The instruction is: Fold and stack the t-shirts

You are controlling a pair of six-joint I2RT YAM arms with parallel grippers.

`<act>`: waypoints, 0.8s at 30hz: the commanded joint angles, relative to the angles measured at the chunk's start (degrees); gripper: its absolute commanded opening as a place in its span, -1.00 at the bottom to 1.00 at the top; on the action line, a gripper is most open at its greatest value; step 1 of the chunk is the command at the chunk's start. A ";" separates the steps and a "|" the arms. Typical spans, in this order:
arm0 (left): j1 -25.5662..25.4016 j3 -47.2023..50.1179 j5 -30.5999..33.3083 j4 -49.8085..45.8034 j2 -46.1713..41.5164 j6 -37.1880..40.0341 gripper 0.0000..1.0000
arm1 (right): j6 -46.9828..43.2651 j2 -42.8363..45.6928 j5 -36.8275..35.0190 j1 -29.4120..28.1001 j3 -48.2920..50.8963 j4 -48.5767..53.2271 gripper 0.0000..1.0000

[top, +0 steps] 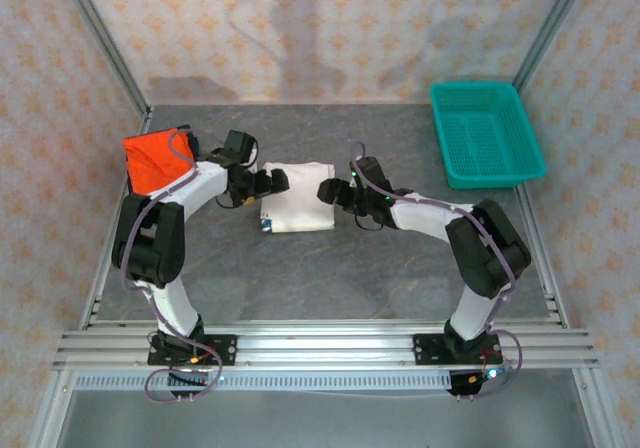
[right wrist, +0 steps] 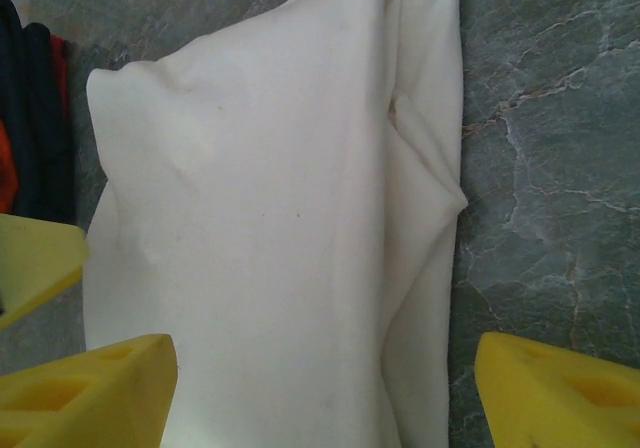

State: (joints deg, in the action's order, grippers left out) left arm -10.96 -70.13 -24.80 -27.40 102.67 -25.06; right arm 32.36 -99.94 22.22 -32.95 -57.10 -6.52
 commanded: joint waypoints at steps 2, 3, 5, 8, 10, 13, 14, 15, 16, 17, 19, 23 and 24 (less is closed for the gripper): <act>-1.55 0.78 -3.92 6.57 2.62 -2.40 0.95 | 0.51 -0.91 1.16 0.08 -0.64 -1.83 0.56; -1.82 1.21 -3.94 7.31 3.24 -2.58 0.94 | 0.51 -0.91 1.12 0.08 -0.60 -1.83 0.56; -2.05 1.44 -3.77 8.18 4.57 -2.96 0.89 | 0.60 -0.72 1.11 0.08 -0.39 -1.83 0.56; -2.25 1.16 -4.73 9.40 6.35 -3.37 0.79 | 0.78 -0.82 1.16 0.08 -0.13 -2.00 0.56; -2.54 0.51 -4.31 8.94 8.76 -3.20 0.69 | 0.86 -0.78 1.42 0.08 -0.05 -2.00 0.56; -2.83 0.16 -4.34 8.85 9.63 -3.05 0.45 | 1.03 -0.78 1.29 0.08 0.39 -2.12 0.56; -2.92 0.12 -4.23 8.86 9.81 -3.03 0.40 | 1.12 -0.87 1.17 0.08 0.49 -2.13 0.56; -2.99 0.12 -4.00 8.70 10.02 -3.00 0.34 | 1.25 -1.02 0.94 0.08 0.50 -2.12 0.56; -3.00 0.16 -3.78 8.51 10.21 -2.87 0.29 | 1.41 -1.25 0.47 0.08 0.47 -2.09 0.56; -3.01 0.16 -3.68 8.35 10.36 -2.76 0.25 | 1.85 -1.60 -0.86 0.08 0.16 -1.51 0.55; -3.00 0.31 -3.51 8.36 10.53 -2.69 0.23 | 2.31 -3.18 -3.89 0.38 -1.73 1.33 0.52; -2.95 0.63 -3.03 8.33 10.36 -2.66 0.25 | 0.52 -8.82 -5.67 1.04 -8.91 8.47 0.41; -3.05 0.69 -2.97 8.33 10.32 -2.54 0.27 | 0.18 -10.23 -5.28 1.05 -10.60 9.92 0.41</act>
State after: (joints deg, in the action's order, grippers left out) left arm -13.15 -70.02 -28.32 -18.13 110.54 -28.05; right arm 33.58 -107.15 19.51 -32.38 -63.20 -1.89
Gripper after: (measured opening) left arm 0.633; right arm 0.706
